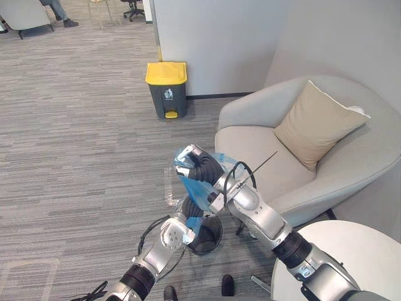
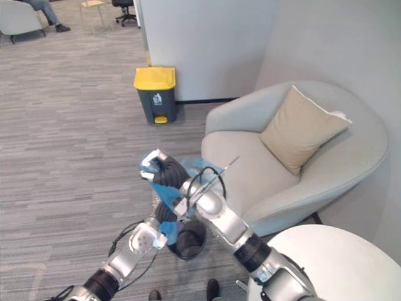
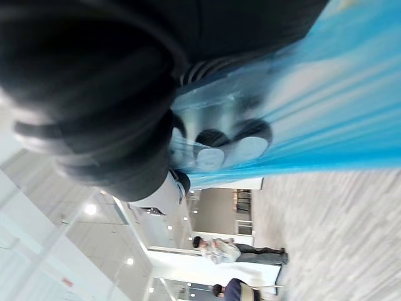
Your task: Gather rubbish on tea table into small bin, then transfer packed bag to large trash can.
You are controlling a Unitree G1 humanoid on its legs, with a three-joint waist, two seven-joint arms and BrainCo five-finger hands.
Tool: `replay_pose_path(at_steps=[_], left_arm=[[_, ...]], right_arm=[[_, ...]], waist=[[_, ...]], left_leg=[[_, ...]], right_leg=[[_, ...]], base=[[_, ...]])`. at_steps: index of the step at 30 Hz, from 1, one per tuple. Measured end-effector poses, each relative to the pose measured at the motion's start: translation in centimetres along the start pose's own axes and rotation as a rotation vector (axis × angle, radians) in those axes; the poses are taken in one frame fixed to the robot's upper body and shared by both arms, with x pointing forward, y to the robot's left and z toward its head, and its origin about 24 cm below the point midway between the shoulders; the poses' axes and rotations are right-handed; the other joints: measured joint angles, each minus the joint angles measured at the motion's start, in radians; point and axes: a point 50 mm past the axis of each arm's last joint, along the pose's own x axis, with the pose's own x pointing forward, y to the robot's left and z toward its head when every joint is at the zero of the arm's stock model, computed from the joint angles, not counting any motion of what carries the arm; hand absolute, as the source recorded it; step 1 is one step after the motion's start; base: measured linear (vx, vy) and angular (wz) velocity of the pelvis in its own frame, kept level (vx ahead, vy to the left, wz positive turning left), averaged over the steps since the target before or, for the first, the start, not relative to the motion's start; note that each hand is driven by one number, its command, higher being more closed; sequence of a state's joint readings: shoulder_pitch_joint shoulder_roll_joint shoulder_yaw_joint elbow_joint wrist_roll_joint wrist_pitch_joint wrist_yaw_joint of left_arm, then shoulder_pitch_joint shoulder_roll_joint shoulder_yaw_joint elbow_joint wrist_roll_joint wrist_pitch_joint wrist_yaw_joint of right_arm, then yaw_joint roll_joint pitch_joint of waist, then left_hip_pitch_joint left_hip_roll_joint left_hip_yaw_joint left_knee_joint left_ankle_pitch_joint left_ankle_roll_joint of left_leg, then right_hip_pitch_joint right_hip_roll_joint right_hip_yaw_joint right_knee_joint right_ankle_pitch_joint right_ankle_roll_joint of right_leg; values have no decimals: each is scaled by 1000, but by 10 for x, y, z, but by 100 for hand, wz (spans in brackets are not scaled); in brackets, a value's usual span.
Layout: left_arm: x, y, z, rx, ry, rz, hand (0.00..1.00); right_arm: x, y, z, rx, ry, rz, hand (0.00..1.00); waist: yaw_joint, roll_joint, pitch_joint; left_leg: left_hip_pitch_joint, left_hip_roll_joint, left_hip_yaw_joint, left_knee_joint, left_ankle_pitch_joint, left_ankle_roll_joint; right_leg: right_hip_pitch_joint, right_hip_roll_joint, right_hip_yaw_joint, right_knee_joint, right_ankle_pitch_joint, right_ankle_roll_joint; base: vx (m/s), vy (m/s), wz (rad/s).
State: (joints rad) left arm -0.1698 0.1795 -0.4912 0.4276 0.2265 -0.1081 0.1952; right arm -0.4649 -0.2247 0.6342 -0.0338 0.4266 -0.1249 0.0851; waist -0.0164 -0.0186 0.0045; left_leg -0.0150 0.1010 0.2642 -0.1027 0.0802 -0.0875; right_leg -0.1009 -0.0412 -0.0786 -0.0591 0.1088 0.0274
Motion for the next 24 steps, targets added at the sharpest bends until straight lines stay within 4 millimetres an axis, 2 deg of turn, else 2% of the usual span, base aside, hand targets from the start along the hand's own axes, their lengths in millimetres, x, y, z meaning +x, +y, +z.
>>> replay_pose_path(at_steps=[4, 5, 14, 20, 24], left_arm=[[6, 4, -1, 41, 11, 22, 0], [8, 5, 0, 60, 15, 34, 100], [17, 17, 6, 121, 28, 182, 100], [20, 26, 8, 84, 33, 268, 100], [20, 30, 6, 50, 54, 303, 100]], right_arm=[[4, 4, 2, 77, -21, -11, 100], [7, 8, 3, 98, -26, 8, 100], [18, 22, 10, 187, -65, 48, 100], [16, 29, 20, 218, -108, 73, 100], [10, 31, 18, 248, -112, 61, 100]], waist=[[0, -9, -8], [-1, -9, -8], [-3, -10, -8], [-17, -10, -8], [-23, -10, -8]], left_leg=[[2, 5, 3, 0, 2, -3], [3, 6, 5, 0, 2, -3], [8, 13, 28, 0, 1, -11], [7, 14, 30, 0, 0, -12], [7, 14, 32, 0, -2, -14]], right_leg=[[0, 7, 3, 0, 2, -2], [0, 8, 4, -1, 3, -4], [0, 16, 26, -15, 13, -11], [-2, 17, 28, -17, 12, -11], [-3, 17, 30, -18, 11, -10]], base=[[2, -5, -2], [1, -6, -4], [3, -1, -8], [2, 1, -1], [0, 0, 0]])
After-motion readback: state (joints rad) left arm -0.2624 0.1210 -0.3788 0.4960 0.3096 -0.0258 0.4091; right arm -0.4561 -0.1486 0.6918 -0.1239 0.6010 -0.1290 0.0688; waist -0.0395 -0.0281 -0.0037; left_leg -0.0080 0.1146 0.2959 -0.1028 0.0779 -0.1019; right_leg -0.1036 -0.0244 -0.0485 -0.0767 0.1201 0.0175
